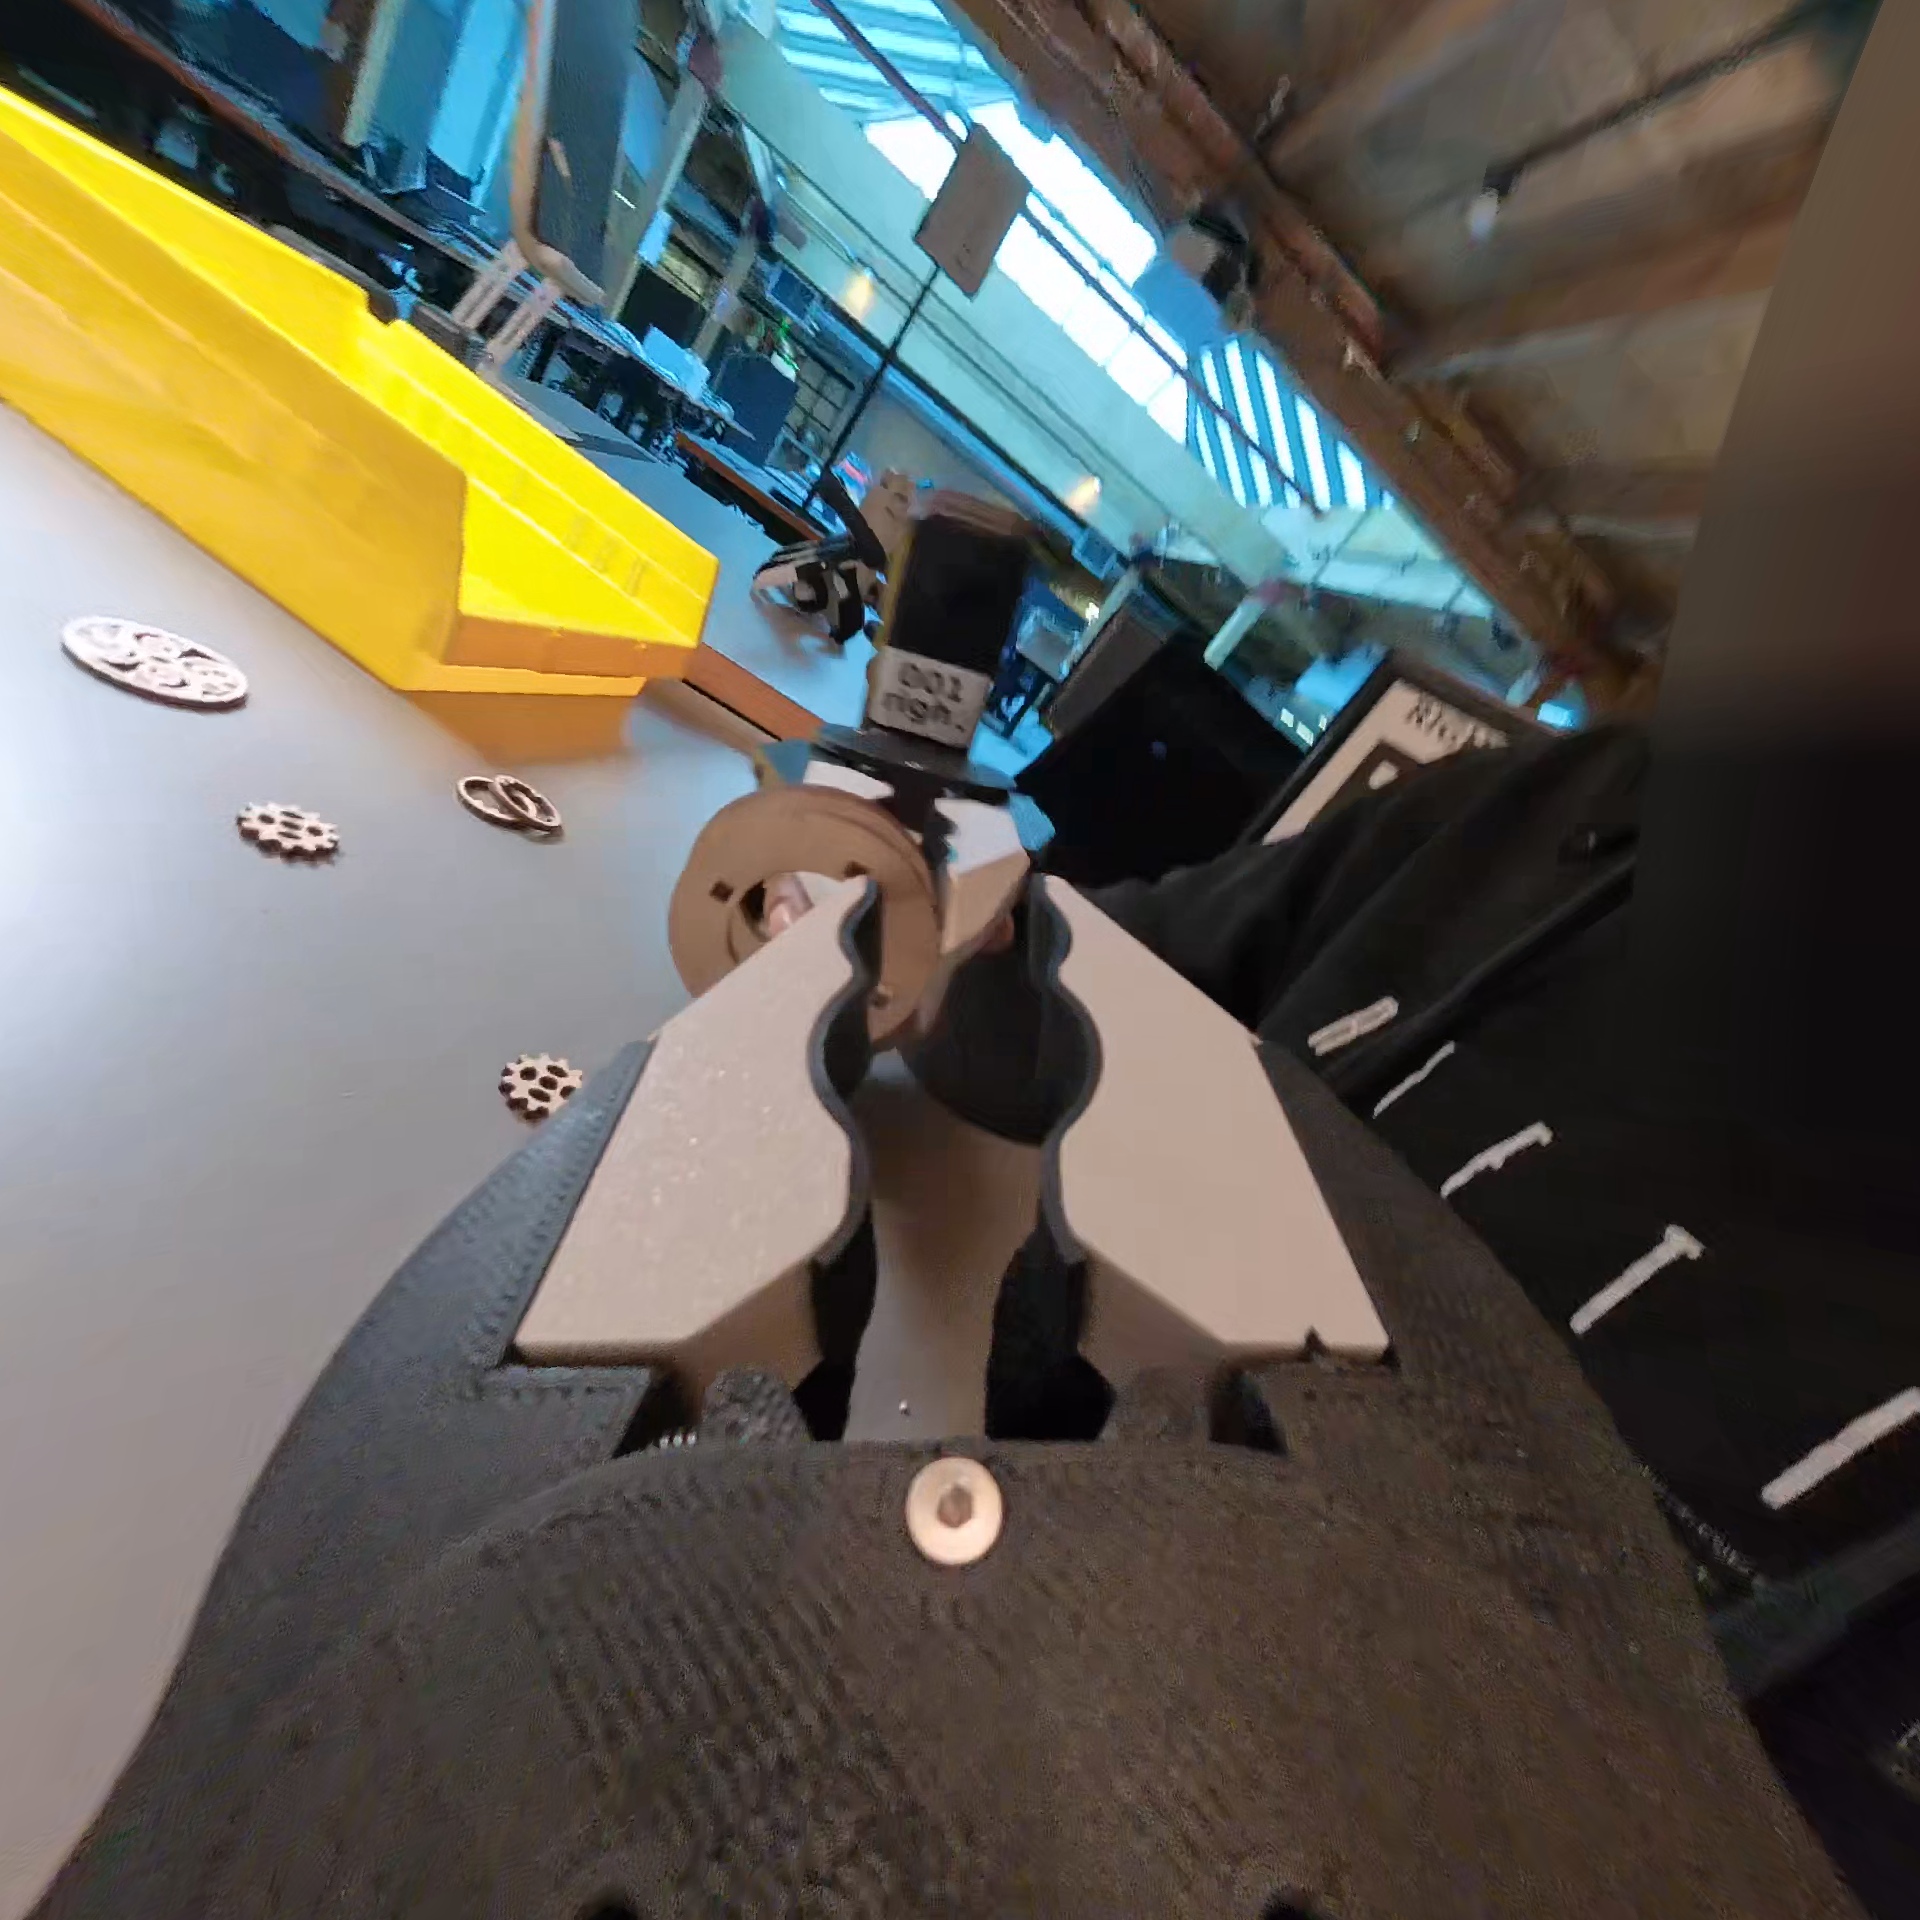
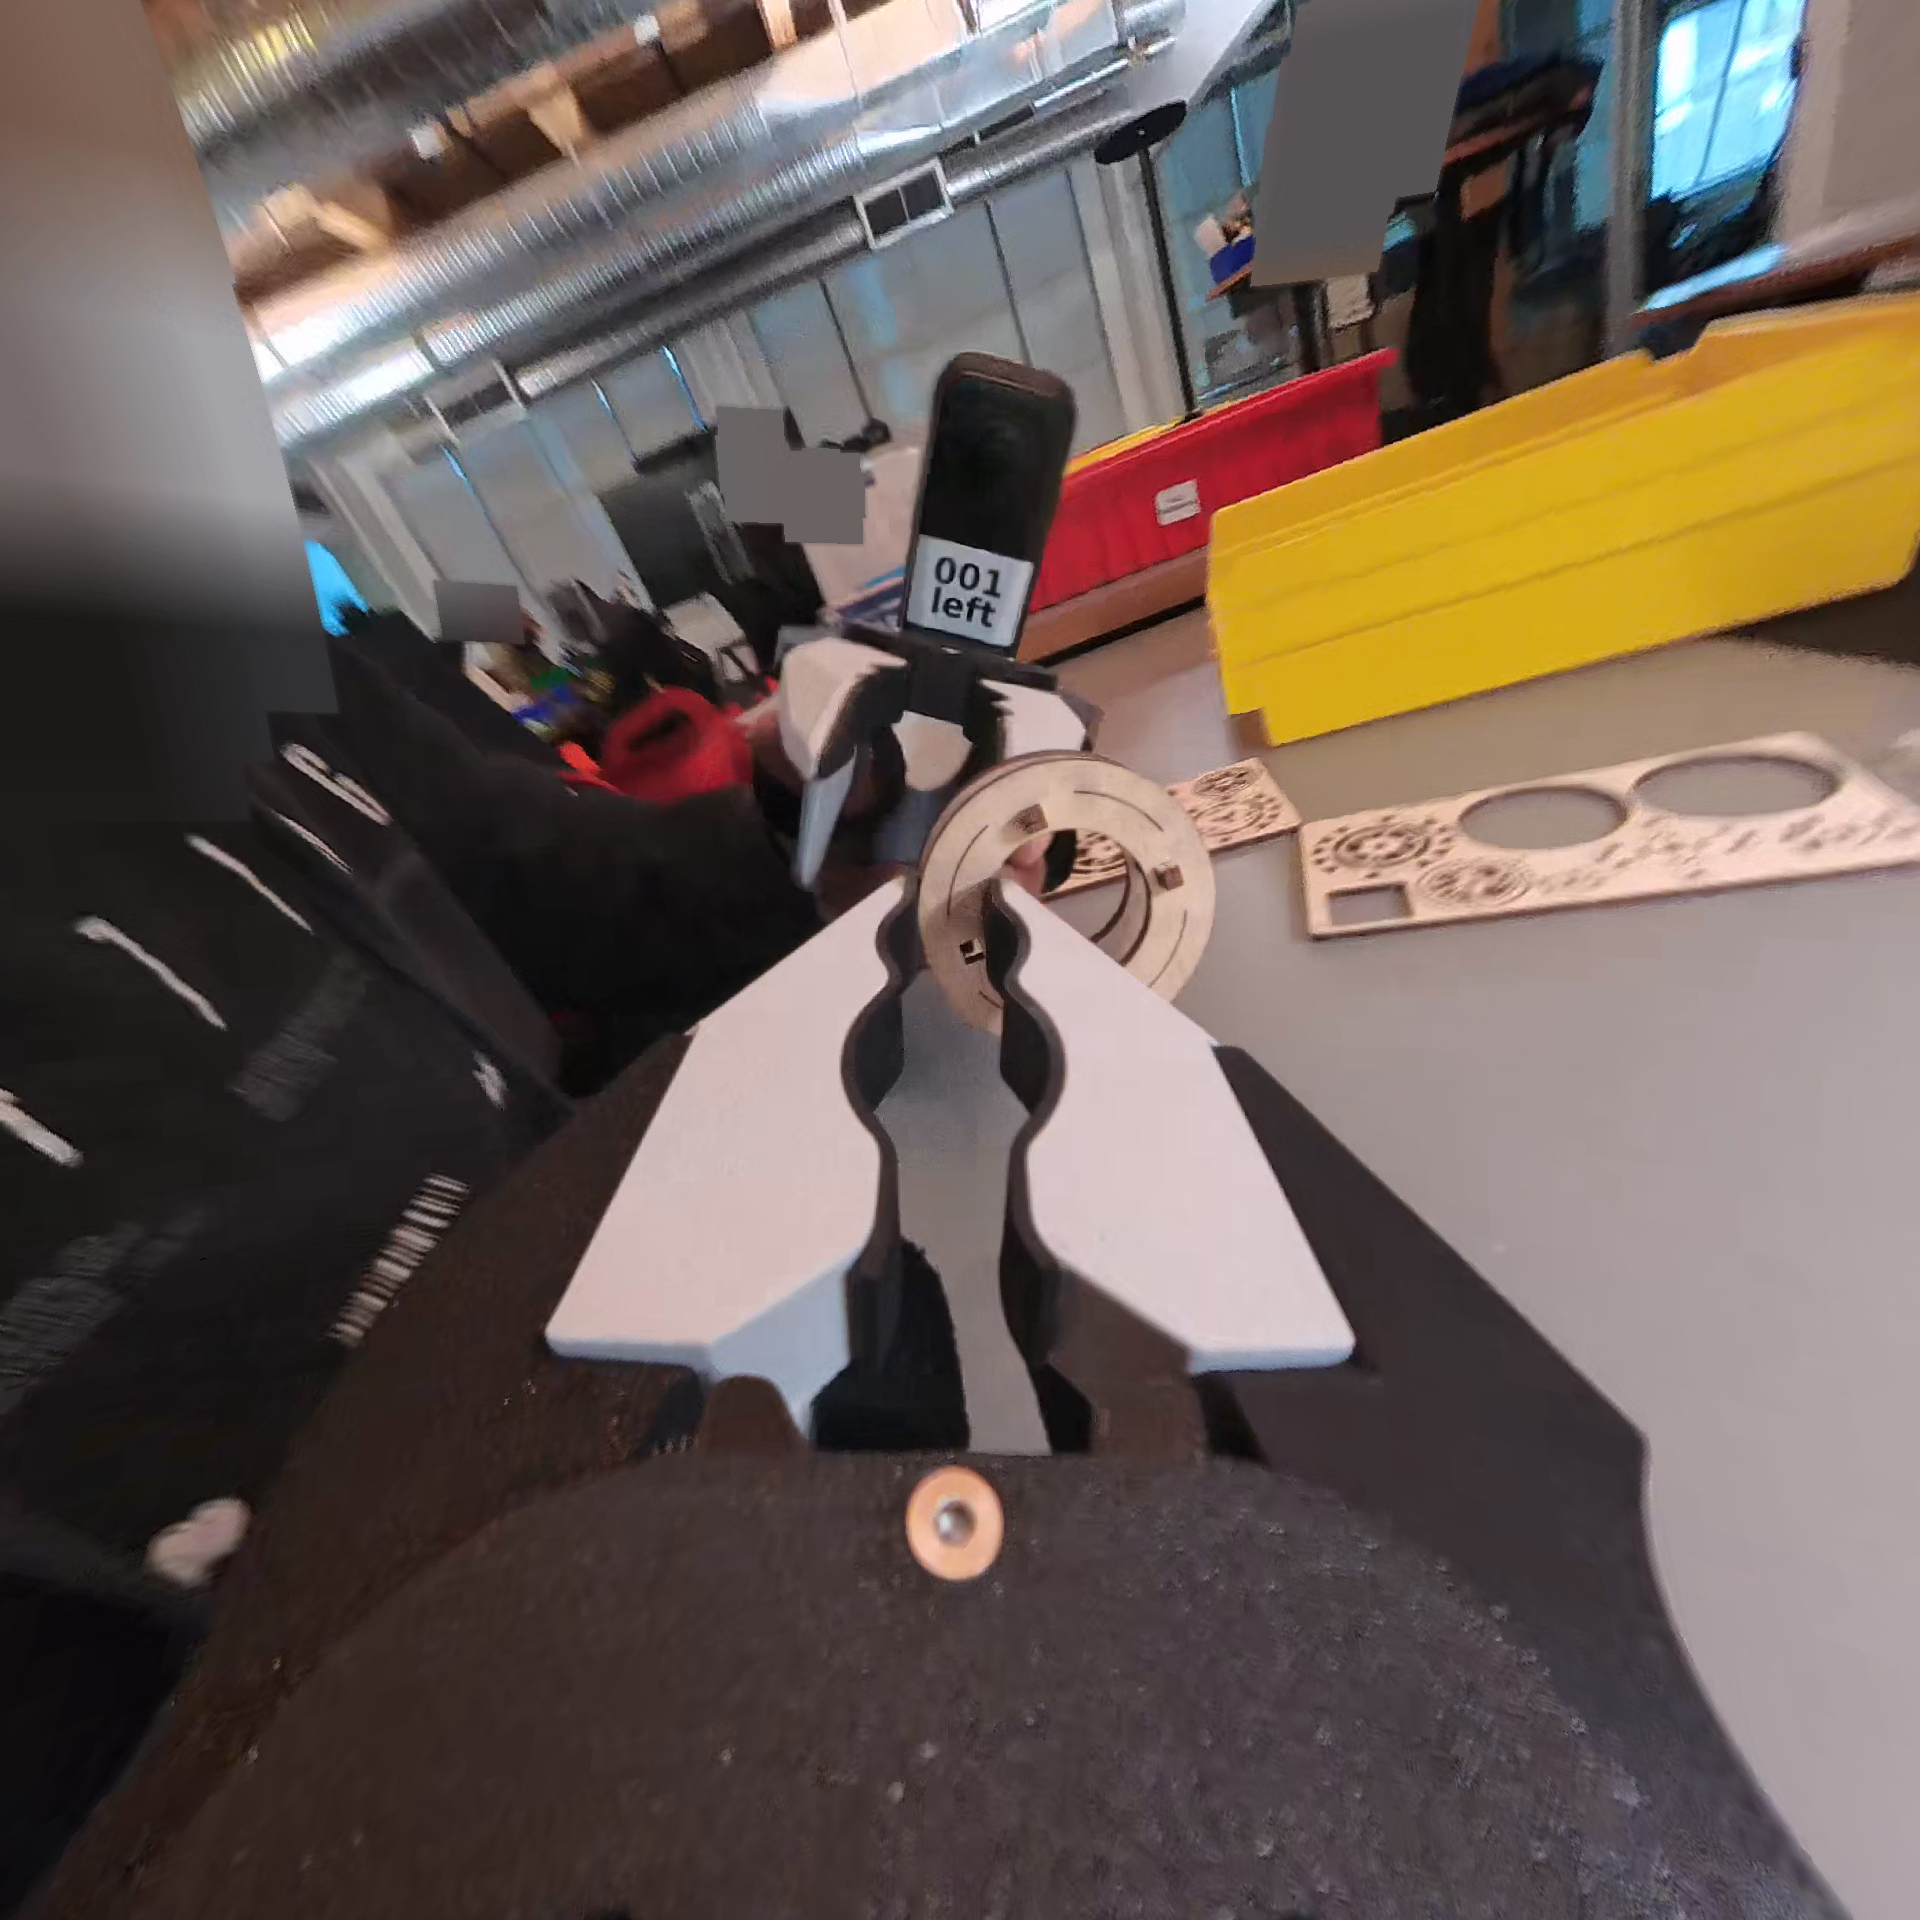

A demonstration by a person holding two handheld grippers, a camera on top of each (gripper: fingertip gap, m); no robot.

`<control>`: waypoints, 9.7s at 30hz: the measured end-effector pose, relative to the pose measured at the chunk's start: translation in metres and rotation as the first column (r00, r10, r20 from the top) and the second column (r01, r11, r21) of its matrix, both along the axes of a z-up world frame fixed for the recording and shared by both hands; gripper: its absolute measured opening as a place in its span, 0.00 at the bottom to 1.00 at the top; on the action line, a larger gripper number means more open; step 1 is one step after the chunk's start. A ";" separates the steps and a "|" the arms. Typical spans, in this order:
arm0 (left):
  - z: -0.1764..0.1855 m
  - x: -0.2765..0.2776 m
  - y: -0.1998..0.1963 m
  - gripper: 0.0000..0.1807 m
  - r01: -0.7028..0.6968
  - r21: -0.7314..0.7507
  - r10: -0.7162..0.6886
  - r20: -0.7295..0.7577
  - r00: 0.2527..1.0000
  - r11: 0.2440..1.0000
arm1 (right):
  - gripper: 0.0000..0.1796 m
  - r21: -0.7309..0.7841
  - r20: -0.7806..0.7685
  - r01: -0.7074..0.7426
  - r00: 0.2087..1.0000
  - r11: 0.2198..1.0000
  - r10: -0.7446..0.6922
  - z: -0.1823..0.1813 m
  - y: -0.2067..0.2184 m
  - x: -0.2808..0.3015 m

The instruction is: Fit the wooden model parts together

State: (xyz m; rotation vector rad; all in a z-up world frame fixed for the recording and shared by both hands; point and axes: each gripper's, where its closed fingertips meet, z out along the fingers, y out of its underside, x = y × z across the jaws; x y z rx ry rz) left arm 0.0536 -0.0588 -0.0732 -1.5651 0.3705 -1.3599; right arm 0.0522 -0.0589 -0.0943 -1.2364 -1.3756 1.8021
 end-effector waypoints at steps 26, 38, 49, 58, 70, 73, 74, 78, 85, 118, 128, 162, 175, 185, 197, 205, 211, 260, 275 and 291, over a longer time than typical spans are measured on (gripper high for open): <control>0.008 0.007 0.003 0.05 -0.021 -0.012 0.021 0.049 0.999 1.000 | 0.06 0.239 -0.196 0.134 0.977 0.962 -0.087 0.019 -0.002 0.005; -0.019 0.013 0.004 0.06 -0.095 0.348 0.269 -0.493 0.827 0.932 | 0.07 -0.146 0.015 -0.027 0.999 0.989 0.029 0.017 0.001 -0.001; -0.010 0.011 0.004 0.10 -0.005 -0.040 0.002 -0.073 0.997 0.999 | 0.05 0.061 0.015 -0.012 1.000 0.998 0.011 0.005 -0.009 -0.002; -0.024 0.017 -0.009 0.06 0.092 -0.036 -0.098 -0.246 0.964 0.995 | 0.06 0.129 0.046 -0.105 0.994 0.986 0.100 -0.010 -0.015 0.008; -0.029 0.022 -0.017 0.06 0.162 -0.045 -0.168 -0.308 0.936 0.986 | 0.06 0.206 0.055 -0.150 0.988 0.967 0.142 -0.015 -0.021 0.014; -0.030 0.021 -0.018 0.06 0.157 -0.034 -0.159 -0.352 0.922 0.987 | 0.06 0.220 0.051 -0.148 0.989 0.964 0.140 -0.014 -0.022 0.015; -0.033 0.020 -0.017 0.06 0.150 -0.032 -0.151 -0.372 0.916 0.988 | 0.06 0.219 0.046 -0.143 0.990 0.965 0.136 -0.013 -0.021 0.016; -0.035 0.020 -0.016 0.06 0.136 -0.019 -0.132 -0.405 0.905 0.991 | 0.06 0.241 0.051 -0.130 0.991 0.962 0.121 -0.015 -0.020 0.015; -0.035 0.017 -0.010 0.08 0.097 0.020 -0.082 -0.369 0.926 0.995 | 0.06 0.234 0.046 -0.100 0.995 0.967 0.092 -0.019 -0.018 0.009; -0.033 -0.006 0.002 0.06 0.078 -0.083 -0.082 -0.046 0.996 0.993 | 0.06 0.221 -0.023 0.012 1.000 0.975 -0.007 -0.001 0.014 0.023; -0.086 0.003 0.003 0.13 0.129 -0.398 -0.188 -0.113 0.976 0.908 | 0.05 0.272 0.059 -0.041 0.998 0.961 0.026 -0.016 0.003 0.022; -0.043 0.000 -0.007 0.17 0.137 -0.197 -0.159 -0.104 0.982 0.971 | 0.06 0.402 0.093 -0.092 0.994 0.911 0.060 -0.034 -0.017 0.012; -0.034 0.007 -0.019 0.07 0.149 -0.077 -0.161 -0.189 0.969 0.986 | 0.06 0.297 0.065 -0.162 0.987 0.941 0.150 -0.027 -0.032 0.013; -0.019 0.026 -0.025 0.28 0.227 0.101 -0.212 -0.137 0.968 0.969 | 0.06 -0.381 -0.204 -0.608 0.790 0.697 0.578 0.037 -0.045 0.053; 0.007 0.041 -0.031 0.04 0.158 0.204 -0.128 -0.155 0.980 0.966 | 0.07 -0.386 -0.195 -0.560 0.827 0.733 0.528 0.036 -0.037 0.049; -0.008 0.026 -0.014 0.00 0.001 0.290 0.117 -0.388 0.914 0.957 | 0.21 -0.012 -0.048 -0.219 0.975 0.976 0.218 0.021 -0.017 0.027; -0.017 0.031 -0.010 0.00 0.006 0.325 0.159 -0.478 0.864 0.946 | 0.12 0.158 -0.074 -0.107 0.990 0.982 0.120 0.022 -0.021 0.016; -0.017 0.033 -0.004 0.01 -0.054 0.301 0.191 -0.446 0.875 0.952 | 0.15 0.271 -0.087 -0.075 0.991 0.960 0.102 0.019 -0.024 0.023; -0.026 -0.021 0.041 0.00 -0.238 0.667 0.705 -0.631 0.324 0.706 | 0.05 0.173 0.112 0.317 0.934 0.933 -0.338 0.002 0.030 -0.018; -0.003 -0.111 0.075 0.00 -0.545 0.585 0.773 -0.598 0.212 0.601 | 0.01 0.004 0.244 0.533 0.820 0.846 -0.517 -0.034 0.047 -0.025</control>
